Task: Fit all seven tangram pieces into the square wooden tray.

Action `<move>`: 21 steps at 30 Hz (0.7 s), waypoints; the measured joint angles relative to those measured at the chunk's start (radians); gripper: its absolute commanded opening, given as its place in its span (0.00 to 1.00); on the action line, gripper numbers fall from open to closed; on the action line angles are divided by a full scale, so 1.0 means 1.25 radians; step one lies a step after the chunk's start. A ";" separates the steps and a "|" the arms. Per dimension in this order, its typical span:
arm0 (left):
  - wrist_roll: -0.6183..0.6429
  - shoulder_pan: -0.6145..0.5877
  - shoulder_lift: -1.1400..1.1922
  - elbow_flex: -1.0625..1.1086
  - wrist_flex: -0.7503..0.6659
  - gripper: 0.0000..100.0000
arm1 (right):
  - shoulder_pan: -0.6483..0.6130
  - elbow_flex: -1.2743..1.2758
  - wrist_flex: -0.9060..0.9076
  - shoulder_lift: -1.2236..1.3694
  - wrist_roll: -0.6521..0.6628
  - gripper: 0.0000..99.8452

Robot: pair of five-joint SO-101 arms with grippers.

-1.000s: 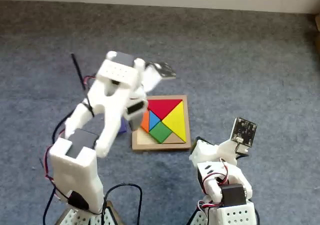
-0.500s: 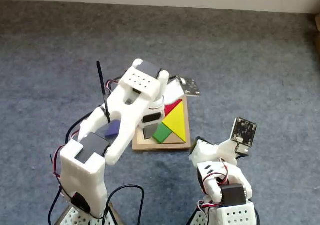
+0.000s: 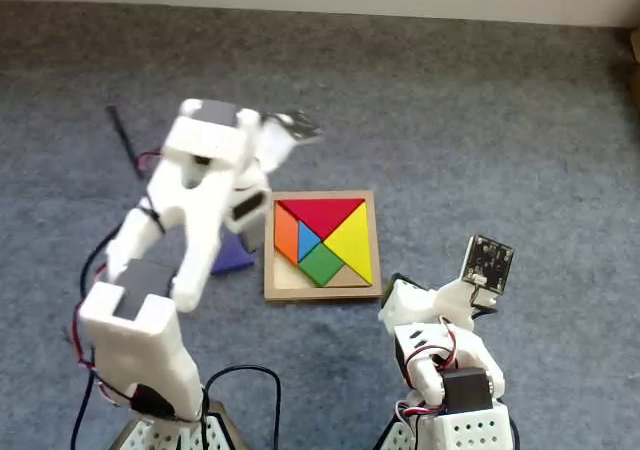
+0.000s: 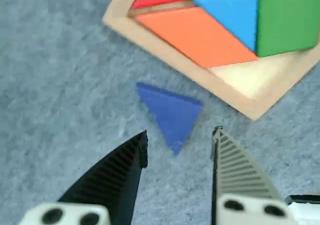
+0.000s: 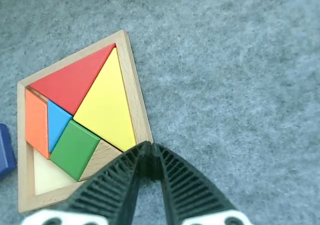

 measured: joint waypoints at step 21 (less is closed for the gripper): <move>0.196 -0.072 -0.152 0.396 -0.365 0.30 | 0.000 0.000 0.000 0.000 0.000 0.00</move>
